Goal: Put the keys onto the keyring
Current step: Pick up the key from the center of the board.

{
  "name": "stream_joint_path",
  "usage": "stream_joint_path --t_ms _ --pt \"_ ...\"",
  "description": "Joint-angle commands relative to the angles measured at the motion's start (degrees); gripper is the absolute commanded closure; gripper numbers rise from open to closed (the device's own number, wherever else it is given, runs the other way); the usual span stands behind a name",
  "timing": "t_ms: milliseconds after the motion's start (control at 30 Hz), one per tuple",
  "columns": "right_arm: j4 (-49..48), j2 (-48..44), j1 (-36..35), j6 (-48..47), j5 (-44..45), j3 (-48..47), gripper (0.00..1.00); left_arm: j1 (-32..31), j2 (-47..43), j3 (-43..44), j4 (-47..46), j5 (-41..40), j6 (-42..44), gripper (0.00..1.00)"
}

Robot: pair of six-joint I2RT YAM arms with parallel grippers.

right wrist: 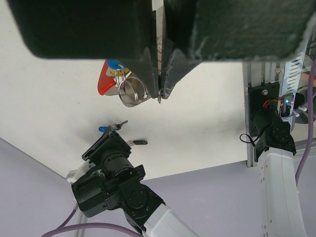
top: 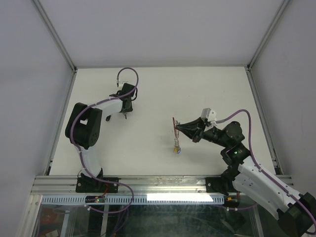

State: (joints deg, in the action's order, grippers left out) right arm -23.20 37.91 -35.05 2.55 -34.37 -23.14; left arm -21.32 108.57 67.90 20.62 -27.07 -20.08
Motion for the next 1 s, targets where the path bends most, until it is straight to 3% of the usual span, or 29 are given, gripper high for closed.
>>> stream_joint_path --t_ms 0,300,633,967 --pt "-4.0 -0.3 0.3 0.3 -0.9 -1.2 1.00 -0.2 0.4 2.5 -1.3 -1.5 -0.4 0.68" --pt "-4.0 0.1 0.3 0.4 -1.4 -1.3 1.00 -0.3 0.7 2.1 -1.3 -2.2 -0.5 0.79" --pt "-3.5 -0.2 0.3 0.3 -1.1 -1.4 1.00 -0.6 -0.7 1.9 -1.3 -2.4 0.0 0.99" --pt "-0.4 -0.9 0.3 -1.2 -1.0 -2.3 1.00 -2.4 -6.7 0.7 -1.1 0.7 2.3 1.00"
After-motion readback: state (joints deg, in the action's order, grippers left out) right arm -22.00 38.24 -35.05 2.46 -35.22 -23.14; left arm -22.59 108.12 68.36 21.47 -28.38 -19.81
